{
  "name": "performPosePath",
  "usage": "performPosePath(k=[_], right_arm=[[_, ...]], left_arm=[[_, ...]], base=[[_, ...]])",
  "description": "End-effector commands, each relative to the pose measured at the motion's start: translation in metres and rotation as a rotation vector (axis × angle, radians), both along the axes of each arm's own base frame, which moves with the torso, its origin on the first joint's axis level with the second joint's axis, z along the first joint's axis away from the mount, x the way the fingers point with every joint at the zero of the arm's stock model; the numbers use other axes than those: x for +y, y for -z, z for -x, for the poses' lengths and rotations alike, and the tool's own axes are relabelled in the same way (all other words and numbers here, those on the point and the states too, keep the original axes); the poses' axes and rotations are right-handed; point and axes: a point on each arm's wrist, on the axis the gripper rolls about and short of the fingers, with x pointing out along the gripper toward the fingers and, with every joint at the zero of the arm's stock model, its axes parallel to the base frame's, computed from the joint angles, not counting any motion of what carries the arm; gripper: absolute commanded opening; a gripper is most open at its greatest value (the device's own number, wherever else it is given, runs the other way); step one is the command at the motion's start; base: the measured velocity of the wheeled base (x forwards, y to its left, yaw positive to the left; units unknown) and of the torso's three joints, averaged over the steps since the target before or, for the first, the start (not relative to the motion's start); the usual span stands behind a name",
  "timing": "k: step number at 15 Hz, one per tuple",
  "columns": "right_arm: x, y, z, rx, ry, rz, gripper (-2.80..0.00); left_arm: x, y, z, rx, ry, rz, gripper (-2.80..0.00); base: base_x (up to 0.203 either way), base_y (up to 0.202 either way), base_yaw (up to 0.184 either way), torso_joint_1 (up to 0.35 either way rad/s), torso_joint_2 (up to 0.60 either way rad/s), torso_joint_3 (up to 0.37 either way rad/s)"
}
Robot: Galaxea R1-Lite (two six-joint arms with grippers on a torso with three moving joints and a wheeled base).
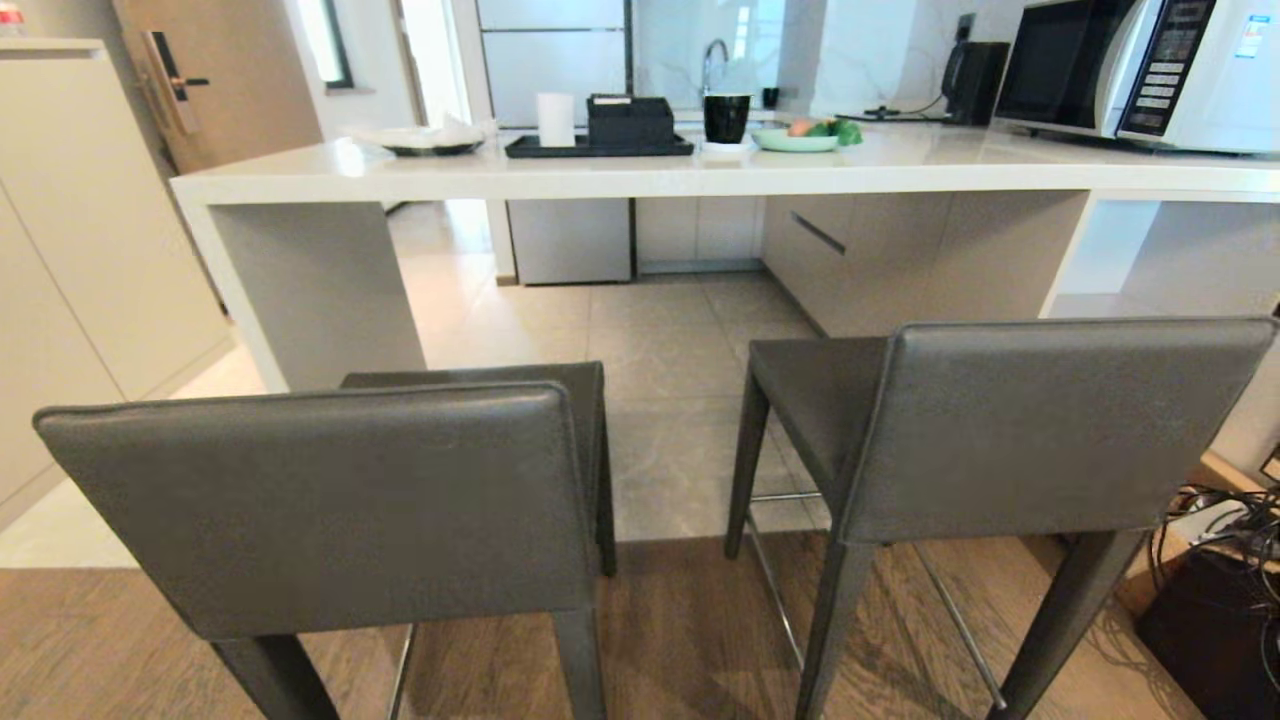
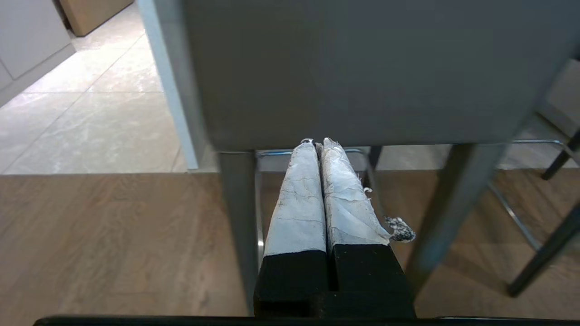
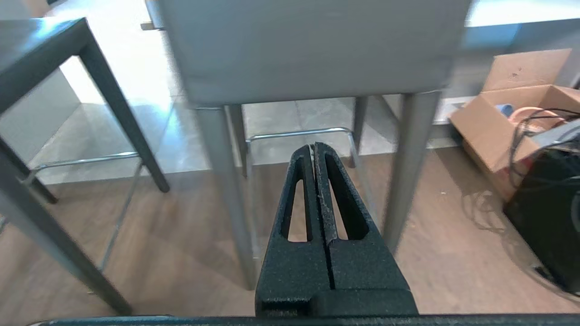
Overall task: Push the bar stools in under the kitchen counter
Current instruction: Push the gray chair back under the dining table
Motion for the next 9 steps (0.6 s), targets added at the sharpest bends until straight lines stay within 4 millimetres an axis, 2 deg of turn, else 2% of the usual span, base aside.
performPosePath(k=[1,9], right_arm=[[0.0,0.0004,-0.0002,0.003,0.0,0.0,-2.8],[0.0,0.0004,-0.0002,0.003,0.0,-0.002,-2.8]], left_arm=[[0.0,0.0003,-0.0002,0.002,-0.001,0.001,-2.8],[0.0,0.0003,-0.0002,0.002,-0.001,0.0,-2.8]], base=[[0.0,-0.194,0.005,0.002,0.0,0.006],[0.0,-0.195,0.0,0.001,0.0,0.005]])
